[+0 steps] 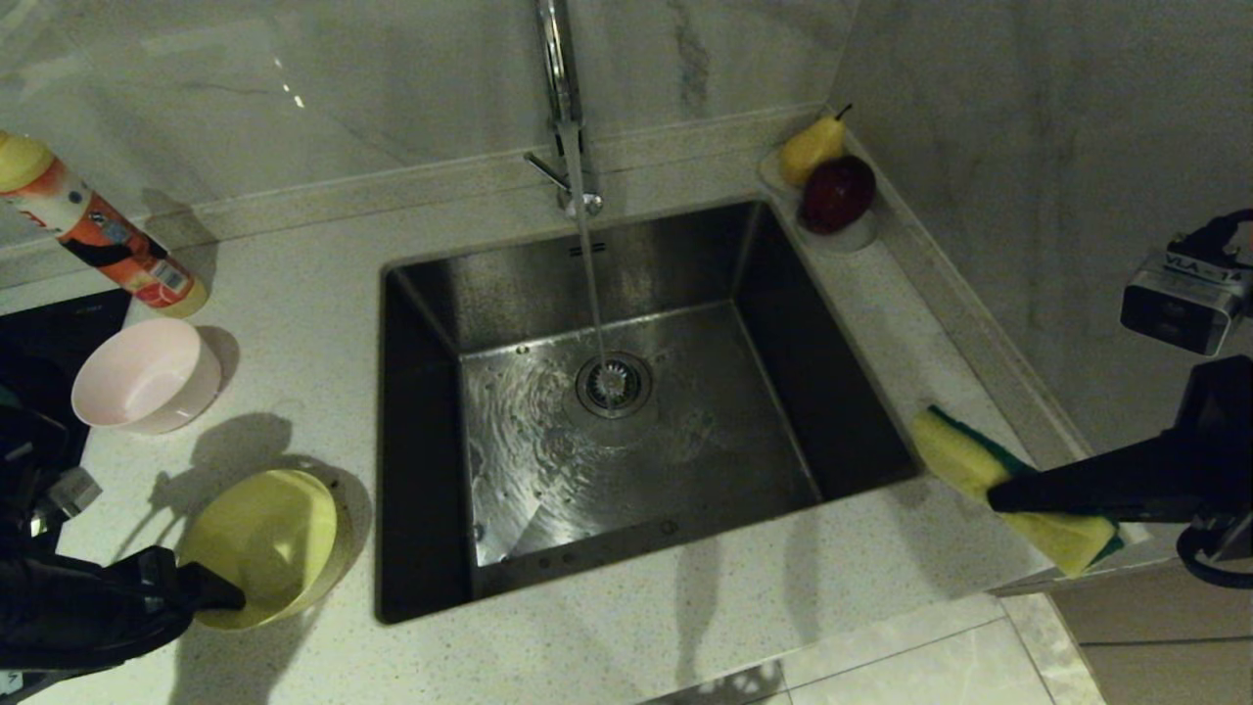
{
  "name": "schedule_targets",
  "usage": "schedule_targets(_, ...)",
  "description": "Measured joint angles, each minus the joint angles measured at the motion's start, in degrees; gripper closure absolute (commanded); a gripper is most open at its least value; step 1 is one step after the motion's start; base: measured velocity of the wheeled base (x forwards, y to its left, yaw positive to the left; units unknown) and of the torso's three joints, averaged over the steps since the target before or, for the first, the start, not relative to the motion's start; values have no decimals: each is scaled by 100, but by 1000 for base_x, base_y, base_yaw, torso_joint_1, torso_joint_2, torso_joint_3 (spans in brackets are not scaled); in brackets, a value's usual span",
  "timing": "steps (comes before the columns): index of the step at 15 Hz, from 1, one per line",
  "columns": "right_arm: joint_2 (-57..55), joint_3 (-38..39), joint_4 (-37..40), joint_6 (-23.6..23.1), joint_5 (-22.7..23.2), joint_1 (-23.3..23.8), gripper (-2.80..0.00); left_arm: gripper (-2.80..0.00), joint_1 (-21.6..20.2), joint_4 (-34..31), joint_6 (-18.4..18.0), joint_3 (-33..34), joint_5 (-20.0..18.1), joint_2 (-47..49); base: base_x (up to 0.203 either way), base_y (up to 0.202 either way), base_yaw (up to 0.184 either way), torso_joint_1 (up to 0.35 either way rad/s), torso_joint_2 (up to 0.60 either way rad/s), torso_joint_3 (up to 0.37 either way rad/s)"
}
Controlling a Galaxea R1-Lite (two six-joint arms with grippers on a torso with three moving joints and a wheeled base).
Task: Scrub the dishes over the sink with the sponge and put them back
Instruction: Wash the bowl
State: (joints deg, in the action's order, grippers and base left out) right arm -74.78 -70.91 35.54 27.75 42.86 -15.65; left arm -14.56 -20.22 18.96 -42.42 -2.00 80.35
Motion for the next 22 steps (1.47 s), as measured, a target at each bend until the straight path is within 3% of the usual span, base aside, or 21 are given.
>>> schedule_targets(9, 61, 16, 12, -7, 2, 11, 0, 0, 0, 181, 261, -210, 51, 195, 0, 0, 0, 0, 0, 0)
schedule_targets(15, 134, 57, 7, 1, 40, -56, 0, 0, -2, -470, 1216, -1160, -6, -195, 0, 0, 0, 0, 0, 0)
schedule_targets(18, 223, 57, 20, 23, 38, -187, 0, 0, 53, -627, 1653, -1747, -383, -543, 0, 0, 0, 0, 0, 0)
schedule_targets(20, 276, 71, 15, 28, 30, -226, 0, 0, 427, -671, 1979, -2072, -469, -660, 0, 0, 0, 0, 0, 0)
schedule_targets(22, 311, 172, -39, 0, 46, -243, 0, 0, 1072, -667, 2400, -2383, -354, -523, 0, 0, 0, 0, 0, 0)
